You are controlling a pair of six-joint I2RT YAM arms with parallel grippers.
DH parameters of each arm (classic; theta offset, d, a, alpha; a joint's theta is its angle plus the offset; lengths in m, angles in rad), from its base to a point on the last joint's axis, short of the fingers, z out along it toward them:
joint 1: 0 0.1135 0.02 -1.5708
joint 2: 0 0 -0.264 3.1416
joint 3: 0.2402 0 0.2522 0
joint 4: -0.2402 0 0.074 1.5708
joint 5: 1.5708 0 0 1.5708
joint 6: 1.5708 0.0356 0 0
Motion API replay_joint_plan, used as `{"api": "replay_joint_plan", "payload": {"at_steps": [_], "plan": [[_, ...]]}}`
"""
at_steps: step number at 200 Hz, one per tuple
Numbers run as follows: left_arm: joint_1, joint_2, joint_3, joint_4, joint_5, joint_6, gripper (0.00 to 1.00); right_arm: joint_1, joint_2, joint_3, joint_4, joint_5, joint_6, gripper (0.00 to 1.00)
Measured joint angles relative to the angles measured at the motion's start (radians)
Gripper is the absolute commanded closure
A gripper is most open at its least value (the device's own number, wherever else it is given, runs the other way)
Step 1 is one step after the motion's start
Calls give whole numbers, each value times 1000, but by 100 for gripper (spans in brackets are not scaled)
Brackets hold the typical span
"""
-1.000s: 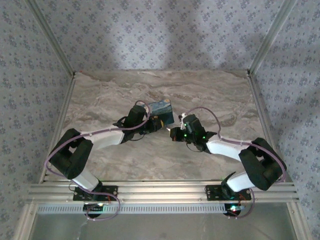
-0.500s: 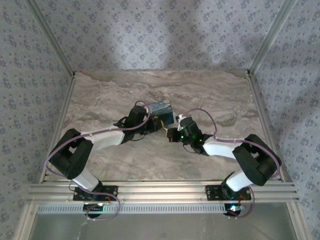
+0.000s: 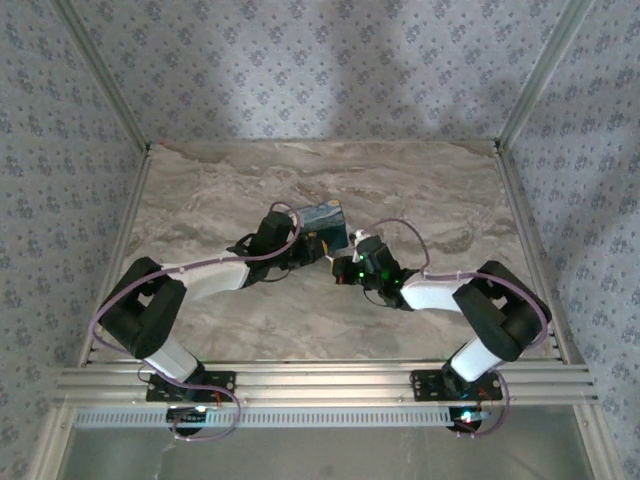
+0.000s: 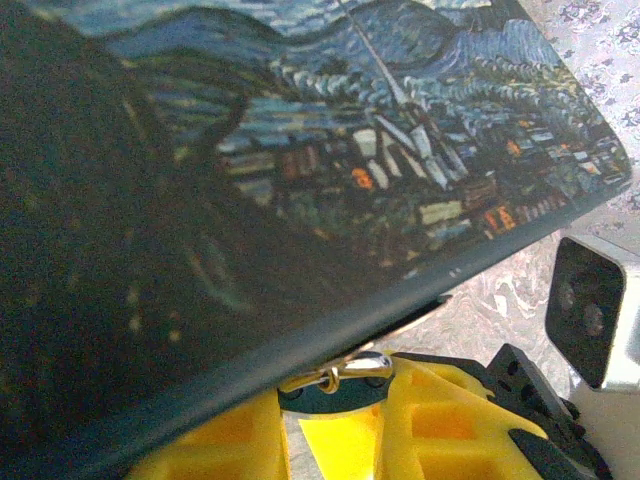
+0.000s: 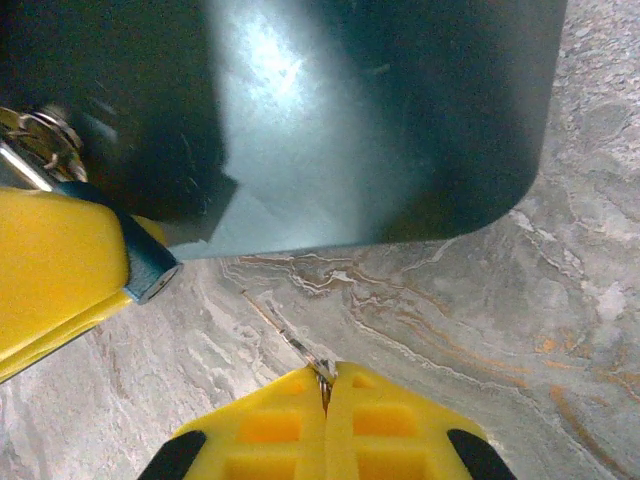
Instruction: Unlock the padlock with the key
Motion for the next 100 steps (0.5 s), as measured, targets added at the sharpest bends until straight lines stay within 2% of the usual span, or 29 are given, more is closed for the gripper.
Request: {"api": "replay_joint_plan", "payload": {"at_steps": [100], "plan": [[-1,1,0,0,0,-4,86,5,2,0,78,2,0,100]]}}
